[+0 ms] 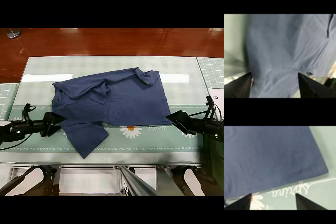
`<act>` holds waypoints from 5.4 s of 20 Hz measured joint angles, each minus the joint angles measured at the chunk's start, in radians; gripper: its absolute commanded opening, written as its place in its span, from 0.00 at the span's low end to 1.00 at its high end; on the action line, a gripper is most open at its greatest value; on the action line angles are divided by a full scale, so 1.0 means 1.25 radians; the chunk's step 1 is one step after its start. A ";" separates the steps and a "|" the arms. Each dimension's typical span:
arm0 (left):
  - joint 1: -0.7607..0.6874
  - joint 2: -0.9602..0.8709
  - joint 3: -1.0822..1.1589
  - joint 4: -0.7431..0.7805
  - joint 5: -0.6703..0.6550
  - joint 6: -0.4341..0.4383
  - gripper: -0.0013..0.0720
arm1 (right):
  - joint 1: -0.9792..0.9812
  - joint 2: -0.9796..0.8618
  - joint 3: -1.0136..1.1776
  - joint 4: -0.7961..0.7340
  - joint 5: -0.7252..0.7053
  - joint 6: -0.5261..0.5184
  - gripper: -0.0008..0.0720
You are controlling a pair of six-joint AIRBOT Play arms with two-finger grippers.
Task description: Fold the shirts.
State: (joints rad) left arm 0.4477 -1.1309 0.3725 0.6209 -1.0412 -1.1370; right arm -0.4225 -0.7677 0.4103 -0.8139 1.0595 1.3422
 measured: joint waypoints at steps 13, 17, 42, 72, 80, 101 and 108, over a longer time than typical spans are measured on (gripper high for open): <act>-0.123 -0.024 0.095 -0.007 0.014 0.023 0.05 | -0.211 -0.153 0.074 -0.168 0.063 0.070 0.87; -0.124 -0.024 0.099 -0.009 0.012 0.023 0.05 | -0.153 -0.268 0.087 -0.115 0.056 0.033 0.87; -0.124 0.114 0.999 0.071 -0.052 -0.110 0.05 | 0.110 -0.256 1.155 -0.132 0.179 0.073 0.04; -0.166 0.204 0.636 0.390 0.001 -0.242 0.05 | 0.111 -0.152 0.714 -0.234 0.141 0.067 0.04; -0.250 -0.211 0.720 0.367 0.245 -0.356 0.05 | 0.152 -0.646 0.925 -0.096 -0.028 0.017 0.04; -0.218 -0.380 0.727 0.366 -0.153 -0.257 0.21 | 0.164 -0.873 1.011 -0.201 0.285 0.070 0.52; -0.190 -0.371 0.746 0.376 -0.293 -0.251 0.98 | 0.138 -0.823 1.006 -0.213 0.338 0.099 0.86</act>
State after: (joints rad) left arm 0.2096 -1.5948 1.3045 1.0904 -1.4078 -1.4513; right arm -0.2504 -1.7966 1.6676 -1.0805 1.4818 1.4658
